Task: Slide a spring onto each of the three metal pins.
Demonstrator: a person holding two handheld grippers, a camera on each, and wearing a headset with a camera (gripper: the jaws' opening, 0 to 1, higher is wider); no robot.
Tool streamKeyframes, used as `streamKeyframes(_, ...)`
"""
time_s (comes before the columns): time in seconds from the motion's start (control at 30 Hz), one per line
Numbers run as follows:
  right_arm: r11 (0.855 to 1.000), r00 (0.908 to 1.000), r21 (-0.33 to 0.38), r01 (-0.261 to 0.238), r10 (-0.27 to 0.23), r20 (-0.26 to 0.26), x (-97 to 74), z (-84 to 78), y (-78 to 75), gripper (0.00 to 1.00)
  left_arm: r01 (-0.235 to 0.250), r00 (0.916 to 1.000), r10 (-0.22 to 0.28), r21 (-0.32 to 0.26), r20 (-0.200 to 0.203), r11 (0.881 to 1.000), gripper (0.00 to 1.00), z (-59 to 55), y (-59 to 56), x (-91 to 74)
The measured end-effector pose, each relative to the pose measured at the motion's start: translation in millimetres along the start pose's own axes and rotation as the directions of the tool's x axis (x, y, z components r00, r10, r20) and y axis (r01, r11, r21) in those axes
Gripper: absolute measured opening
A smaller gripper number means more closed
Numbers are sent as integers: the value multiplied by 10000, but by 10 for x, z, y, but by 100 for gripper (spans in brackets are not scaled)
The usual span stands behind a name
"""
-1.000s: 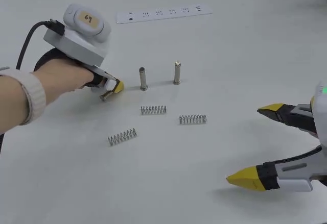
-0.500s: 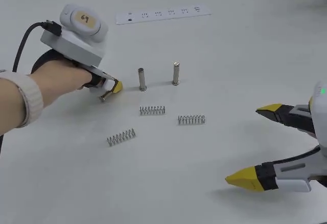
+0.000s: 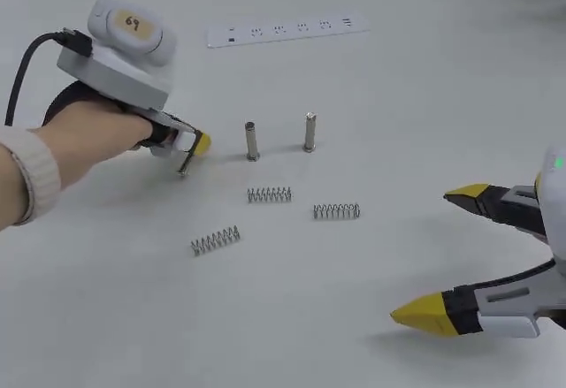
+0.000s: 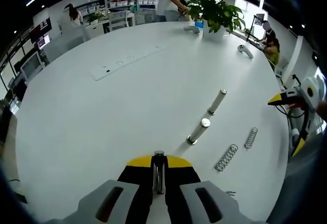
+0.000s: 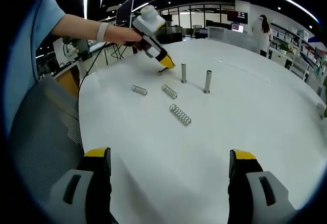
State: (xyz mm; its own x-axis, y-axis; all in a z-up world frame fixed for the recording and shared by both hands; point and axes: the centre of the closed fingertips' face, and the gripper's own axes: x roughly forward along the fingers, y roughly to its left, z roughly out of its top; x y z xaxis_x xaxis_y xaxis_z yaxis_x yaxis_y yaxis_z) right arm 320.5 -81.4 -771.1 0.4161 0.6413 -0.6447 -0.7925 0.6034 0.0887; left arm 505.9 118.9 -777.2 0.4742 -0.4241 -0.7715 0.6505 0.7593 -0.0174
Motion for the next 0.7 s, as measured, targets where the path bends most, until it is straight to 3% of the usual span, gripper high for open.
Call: streamKeyframes(0.7,9999,10000,-117,-34,34,-1,-7,24,30,94,-193,9985,200,-145,510,9997,0,61,37,-173)
